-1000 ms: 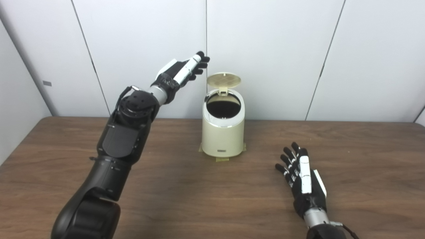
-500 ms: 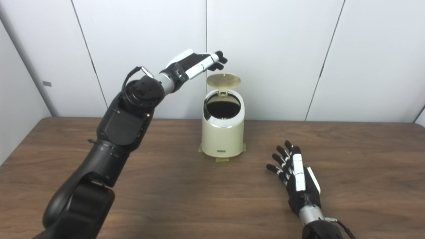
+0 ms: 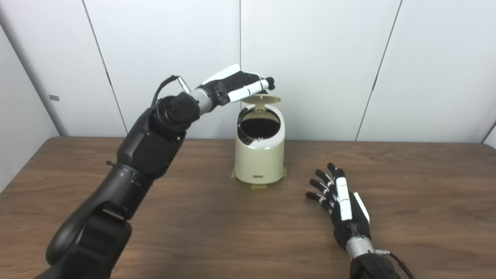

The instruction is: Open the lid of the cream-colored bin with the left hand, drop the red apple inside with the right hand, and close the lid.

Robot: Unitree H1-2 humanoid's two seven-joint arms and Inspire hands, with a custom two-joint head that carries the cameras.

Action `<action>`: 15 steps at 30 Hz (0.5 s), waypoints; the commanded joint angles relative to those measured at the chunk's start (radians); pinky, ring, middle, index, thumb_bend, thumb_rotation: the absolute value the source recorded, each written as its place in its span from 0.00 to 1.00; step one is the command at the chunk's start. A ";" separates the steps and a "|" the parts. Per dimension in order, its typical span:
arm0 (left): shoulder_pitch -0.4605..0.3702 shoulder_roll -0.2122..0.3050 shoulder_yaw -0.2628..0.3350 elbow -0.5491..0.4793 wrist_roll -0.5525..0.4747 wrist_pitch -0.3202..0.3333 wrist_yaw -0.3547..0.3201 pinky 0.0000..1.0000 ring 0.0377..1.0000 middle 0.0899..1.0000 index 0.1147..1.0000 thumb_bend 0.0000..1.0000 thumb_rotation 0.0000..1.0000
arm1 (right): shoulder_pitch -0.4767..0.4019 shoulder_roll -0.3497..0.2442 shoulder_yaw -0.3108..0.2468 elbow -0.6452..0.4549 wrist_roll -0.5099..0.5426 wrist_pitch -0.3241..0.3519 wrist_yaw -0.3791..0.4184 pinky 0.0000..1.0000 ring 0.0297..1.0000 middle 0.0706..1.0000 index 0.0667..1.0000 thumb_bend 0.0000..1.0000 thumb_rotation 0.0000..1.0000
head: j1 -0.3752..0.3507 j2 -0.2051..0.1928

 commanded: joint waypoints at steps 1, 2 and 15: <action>-0.086 0.017 0.002 -0.025 0.017 -0.028 -0.004 0.99 0.81 0.74 0.79 0.49 1.00 | -0.019 -0.004 0.007 0.002 0.000 0.004 0.014 0.72 0.84 0.91 1.00 0.56 1.00 | -0.001 0.000; -0.085 0.019 0.000 -0.031 0.022 -0.027 -0.011 0.98 0.81 0.74 0.79 0.49 1.00 | -0.020 -0.003 0.006 0.001 0.000 0.007 0.011 0.72 0.85 0.91 1.00 0.56 1.00 | -0.002 0.001; -0.013 0.066 -0.106 -0.260 0.259 -0.010 -0.052 0.70 0.74 0.74 0.76 0.61 1.00 | -0.022 0.003 0.007 -0.032 0.020 0.051 0.021 0.71 0.84 0.90 1.00 0.57 1.00 | -0.010 0.016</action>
